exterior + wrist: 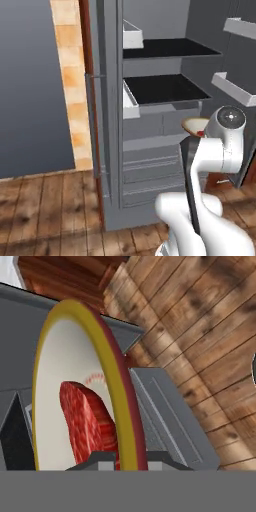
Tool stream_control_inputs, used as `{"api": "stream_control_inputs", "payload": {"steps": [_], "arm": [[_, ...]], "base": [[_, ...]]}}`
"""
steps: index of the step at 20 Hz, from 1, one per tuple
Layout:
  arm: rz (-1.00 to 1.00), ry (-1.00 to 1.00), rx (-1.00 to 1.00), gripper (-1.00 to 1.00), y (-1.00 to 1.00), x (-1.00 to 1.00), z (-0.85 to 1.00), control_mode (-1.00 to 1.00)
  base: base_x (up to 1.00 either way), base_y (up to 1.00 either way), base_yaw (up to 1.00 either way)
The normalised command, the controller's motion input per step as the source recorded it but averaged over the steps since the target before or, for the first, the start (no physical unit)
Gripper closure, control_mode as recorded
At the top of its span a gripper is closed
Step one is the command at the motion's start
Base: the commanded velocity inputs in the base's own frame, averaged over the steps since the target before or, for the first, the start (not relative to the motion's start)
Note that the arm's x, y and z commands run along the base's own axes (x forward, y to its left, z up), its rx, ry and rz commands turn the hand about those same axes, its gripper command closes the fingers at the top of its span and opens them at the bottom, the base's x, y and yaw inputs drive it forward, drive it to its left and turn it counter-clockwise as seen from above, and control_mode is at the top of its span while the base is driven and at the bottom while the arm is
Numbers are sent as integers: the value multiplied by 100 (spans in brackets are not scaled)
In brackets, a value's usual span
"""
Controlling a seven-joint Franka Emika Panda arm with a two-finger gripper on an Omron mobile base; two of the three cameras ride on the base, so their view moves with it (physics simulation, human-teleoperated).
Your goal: Place one of the steaks on the plate and the other in the bowl. Then place the bowl in the fridge.
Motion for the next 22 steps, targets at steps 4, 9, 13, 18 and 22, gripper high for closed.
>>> {"api": "stream_control_inputs", "payload": {"steps": [4,9,13,18,22], "arm": [[0,0,0,100,0,0,0,100],[0,0,0,100,0,0,0,100],[0,0,0,100,0,0,0,100],[0,0,0,100,0,0,0,100],[0,0,0,100,0,0,0,100]], "base": [[40,-28,56],[15,-56,24],[14,-41,-3],[23,2,-27],[21,20,-9]]}}
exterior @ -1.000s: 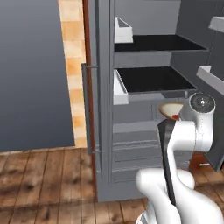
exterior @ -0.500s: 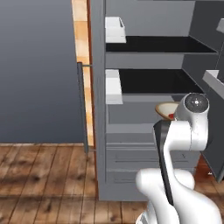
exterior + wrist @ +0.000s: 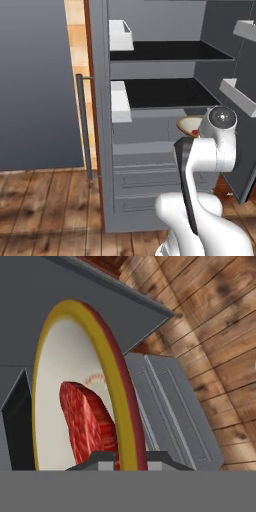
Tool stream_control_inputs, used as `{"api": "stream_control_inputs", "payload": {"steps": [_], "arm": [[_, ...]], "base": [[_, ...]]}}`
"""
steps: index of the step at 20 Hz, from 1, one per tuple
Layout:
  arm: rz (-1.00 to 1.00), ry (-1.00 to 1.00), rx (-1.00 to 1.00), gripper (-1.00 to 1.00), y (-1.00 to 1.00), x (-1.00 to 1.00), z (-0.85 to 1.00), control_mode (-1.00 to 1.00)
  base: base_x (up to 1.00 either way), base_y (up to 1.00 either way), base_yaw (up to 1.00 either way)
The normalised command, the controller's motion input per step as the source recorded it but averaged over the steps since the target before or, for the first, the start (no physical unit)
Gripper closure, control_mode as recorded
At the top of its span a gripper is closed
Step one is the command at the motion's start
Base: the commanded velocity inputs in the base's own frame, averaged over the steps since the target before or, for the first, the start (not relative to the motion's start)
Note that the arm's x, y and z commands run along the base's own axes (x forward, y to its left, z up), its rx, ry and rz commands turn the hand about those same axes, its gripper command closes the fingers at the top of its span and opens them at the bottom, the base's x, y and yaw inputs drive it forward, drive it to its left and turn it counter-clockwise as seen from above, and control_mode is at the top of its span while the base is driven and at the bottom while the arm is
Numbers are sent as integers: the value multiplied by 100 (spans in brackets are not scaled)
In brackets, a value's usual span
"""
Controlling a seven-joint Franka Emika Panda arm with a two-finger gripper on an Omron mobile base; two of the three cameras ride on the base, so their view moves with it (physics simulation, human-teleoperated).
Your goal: Place one of the steaks on the plate and the other in the bowl. Then place the bowl in the fridge.
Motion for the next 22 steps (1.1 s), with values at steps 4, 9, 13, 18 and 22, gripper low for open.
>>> {"api": "stream_control_inputs", "payload": {"steps": [4,9,13,18,22], "arm": [[0,0,0,100,0,0,0,100],[0,0,0,100,0,0,0,100],[0,0,0,100,0,0,0,100],[0,0,0,100,0,0,0,100],[0,0,0,100,0,0,0,100]], "base": [[42,27,-21],[20,11,-13],[47,0,0],[49,-17,1],[44,-31,2]]}}
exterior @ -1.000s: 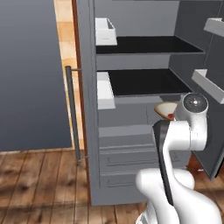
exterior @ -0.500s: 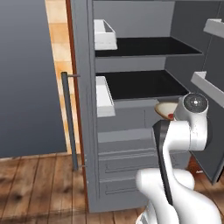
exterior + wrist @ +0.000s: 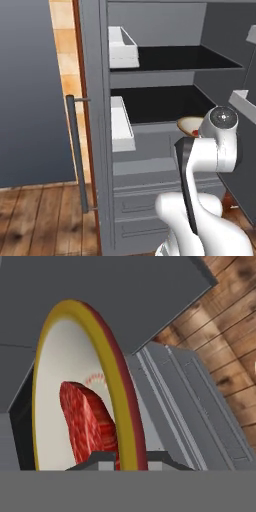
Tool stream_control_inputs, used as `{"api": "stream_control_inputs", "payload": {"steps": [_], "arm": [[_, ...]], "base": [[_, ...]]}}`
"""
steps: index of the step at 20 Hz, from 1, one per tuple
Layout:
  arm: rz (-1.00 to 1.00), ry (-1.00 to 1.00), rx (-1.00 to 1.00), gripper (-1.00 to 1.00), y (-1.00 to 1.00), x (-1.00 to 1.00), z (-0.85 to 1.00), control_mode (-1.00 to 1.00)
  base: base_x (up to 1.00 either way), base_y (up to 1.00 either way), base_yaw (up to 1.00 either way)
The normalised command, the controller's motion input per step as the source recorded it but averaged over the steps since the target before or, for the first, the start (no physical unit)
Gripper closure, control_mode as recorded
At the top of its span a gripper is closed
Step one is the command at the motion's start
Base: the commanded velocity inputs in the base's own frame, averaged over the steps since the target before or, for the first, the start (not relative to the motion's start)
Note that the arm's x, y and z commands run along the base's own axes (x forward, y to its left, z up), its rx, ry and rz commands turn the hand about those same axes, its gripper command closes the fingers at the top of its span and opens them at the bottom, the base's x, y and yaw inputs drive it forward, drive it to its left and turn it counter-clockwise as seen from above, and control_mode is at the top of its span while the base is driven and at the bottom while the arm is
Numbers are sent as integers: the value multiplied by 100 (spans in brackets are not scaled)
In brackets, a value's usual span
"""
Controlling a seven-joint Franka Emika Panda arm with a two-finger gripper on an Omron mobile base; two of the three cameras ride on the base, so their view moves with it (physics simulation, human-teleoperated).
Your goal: Place one of the steaks on the plate and the other in the bowl. Then place the bowl in the fridge.
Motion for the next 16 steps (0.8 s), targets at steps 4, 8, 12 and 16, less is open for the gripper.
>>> {"api": "stream_control_inputs", "payload": {"steps": [4,8,12,16], "arm": [[0,0,0,100,0,0,0,100],[0,0,0,100,0,0,0,100],[0,0,0,100,0,0,0,100],[9,0,0,100,-3,23,0,-100]], "base": [[28,-33,3],[14,-19,5],[1,0,4],[0,0,0]]}}
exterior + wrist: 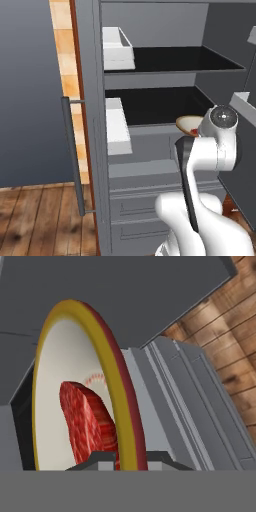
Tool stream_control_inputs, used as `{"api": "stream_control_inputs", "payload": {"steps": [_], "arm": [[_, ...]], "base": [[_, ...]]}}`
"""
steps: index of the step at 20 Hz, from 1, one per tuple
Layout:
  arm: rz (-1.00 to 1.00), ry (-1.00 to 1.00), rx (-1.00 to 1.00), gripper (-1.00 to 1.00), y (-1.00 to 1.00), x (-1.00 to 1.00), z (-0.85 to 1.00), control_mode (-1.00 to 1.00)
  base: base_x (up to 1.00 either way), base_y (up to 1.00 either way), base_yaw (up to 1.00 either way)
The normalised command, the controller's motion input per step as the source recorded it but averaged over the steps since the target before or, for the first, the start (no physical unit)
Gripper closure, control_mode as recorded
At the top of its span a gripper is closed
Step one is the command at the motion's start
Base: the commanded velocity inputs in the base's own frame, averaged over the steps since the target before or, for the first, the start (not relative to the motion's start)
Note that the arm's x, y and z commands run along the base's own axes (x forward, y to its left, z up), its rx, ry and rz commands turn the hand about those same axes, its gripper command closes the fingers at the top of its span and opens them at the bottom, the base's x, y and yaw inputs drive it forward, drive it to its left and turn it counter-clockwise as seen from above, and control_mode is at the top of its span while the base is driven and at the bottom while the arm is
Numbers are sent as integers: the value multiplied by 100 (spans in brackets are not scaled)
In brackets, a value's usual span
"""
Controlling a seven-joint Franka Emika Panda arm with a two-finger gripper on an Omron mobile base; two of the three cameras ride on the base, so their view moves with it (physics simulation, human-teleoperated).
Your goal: Place one of the steaks on the plate and the other in the bowl. Then place the bowl in the fridge.
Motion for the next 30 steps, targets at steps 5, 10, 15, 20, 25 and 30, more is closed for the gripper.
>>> {"api": "stream_control_inputs", "payload": {"steps": [5,10,15,20,25,30], "arm": [[45,-15,0,100,-2,33,1,-100],[14,-4,-10,100,-1,87,0,-100],[0,6,-2,100,0,61,-2,-100],[2,4,3,100,-12,46,-17,-100],[6,-3,2,100,-12,36,-27,-100],[0,0,0,100,0,80,-34,-100]], "base": [[0,0,0],[0,0,0],[0,0,0],[0,0,0],[0,0,0],[0,0,0]]}}
